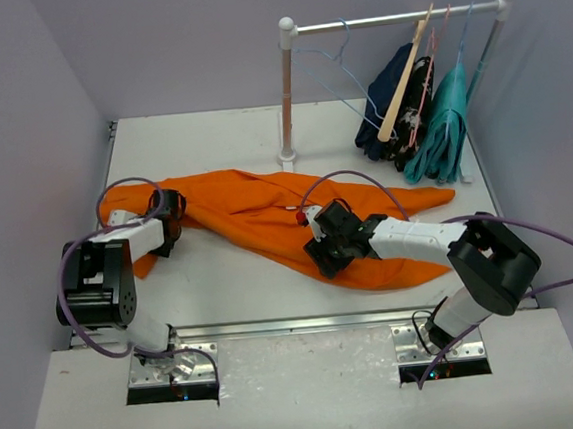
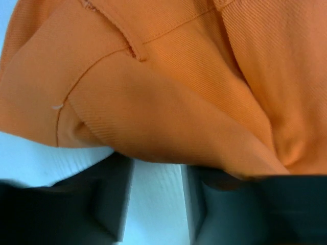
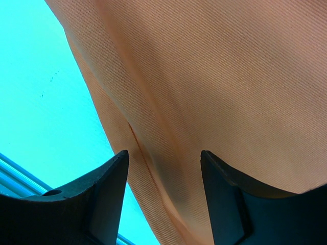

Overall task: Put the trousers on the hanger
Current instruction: Flatten out the trousers at the center of the board.

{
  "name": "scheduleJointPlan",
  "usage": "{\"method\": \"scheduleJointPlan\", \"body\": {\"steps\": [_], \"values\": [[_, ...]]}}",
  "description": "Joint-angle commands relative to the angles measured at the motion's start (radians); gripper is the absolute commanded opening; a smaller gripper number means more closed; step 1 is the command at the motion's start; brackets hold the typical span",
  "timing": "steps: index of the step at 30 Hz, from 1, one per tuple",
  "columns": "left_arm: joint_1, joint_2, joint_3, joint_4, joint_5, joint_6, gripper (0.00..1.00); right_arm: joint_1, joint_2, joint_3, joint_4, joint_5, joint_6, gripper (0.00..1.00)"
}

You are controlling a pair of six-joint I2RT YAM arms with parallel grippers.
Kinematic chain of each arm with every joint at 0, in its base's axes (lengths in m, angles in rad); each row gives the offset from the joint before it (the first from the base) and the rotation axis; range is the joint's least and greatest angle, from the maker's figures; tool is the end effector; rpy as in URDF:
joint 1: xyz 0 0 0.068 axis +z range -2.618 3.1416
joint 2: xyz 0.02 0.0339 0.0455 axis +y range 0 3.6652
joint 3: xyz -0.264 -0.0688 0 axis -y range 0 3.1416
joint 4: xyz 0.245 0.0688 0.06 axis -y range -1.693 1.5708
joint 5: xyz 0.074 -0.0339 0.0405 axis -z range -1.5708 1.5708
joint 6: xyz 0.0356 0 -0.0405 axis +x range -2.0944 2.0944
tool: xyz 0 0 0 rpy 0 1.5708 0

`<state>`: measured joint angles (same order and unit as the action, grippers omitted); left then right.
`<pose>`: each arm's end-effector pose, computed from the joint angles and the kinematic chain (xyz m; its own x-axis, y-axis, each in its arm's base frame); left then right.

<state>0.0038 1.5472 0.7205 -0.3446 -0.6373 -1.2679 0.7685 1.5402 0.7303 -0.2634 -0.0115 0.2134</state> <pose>0.2637 0.0222 0.1433 -0.0510 -0.7673 -0.6392 -0.9493 0.2361 -0.2077 0.1986 0.1926 0.1450 -0.7655 -0.4455 -0.4643 -0.5493 0.8282 0.1109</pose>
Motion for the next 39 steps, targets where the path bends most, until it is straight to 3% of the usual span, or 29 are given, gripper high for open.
{"method": "scheduleJointPlan", "body": {"steps": [1, 3, 5, 15, 20, 32, 39], "values": [[0.044, 0.002, 0.032, 0.041, -0.011, 0.023, 0.27, 0.002, 0.009, 0.018, 0.02, -0.012, 0.0, 0.59], [0.06, -0.013, 0.027, 0.056, -0.001, 0.046, 0.09, 0.002, 0.015, 0.021, 0.02, -0.013, 0.001, 0.59], [0.073, -0.034, 0.024, 0.065, 0.014, 0.074, 0.0, 0.002, 0.021, 0.024, 0.02, -0.013, 0.003, 0.59], [0.103, -0.084, 0.018, 0.077, 0.021, 0.133, 0.0, 0.002, 0.023, 0.023, 0.011, -0.012, -0.001, 0.59], [0.12, -0.136, 0.021, -0.012, -0.014, 0.12, 0.0, 0.003, 0.014, 0.023, -0.009, 0.005, -0.006, 0.58], [0.179, -0.543, -0.15, -0.087, 0.084, 0.206, 0.0, 0.002, -0.058, 0.015, -0.037, -0.012, -0.019, 0.58], [0.181, -0.737, -0.124, -0.225, 0.182, 0.289, 0.0, 0.005, -0.058, 0.058, -0.077, -0.075, -0.052, 0.59]]}}
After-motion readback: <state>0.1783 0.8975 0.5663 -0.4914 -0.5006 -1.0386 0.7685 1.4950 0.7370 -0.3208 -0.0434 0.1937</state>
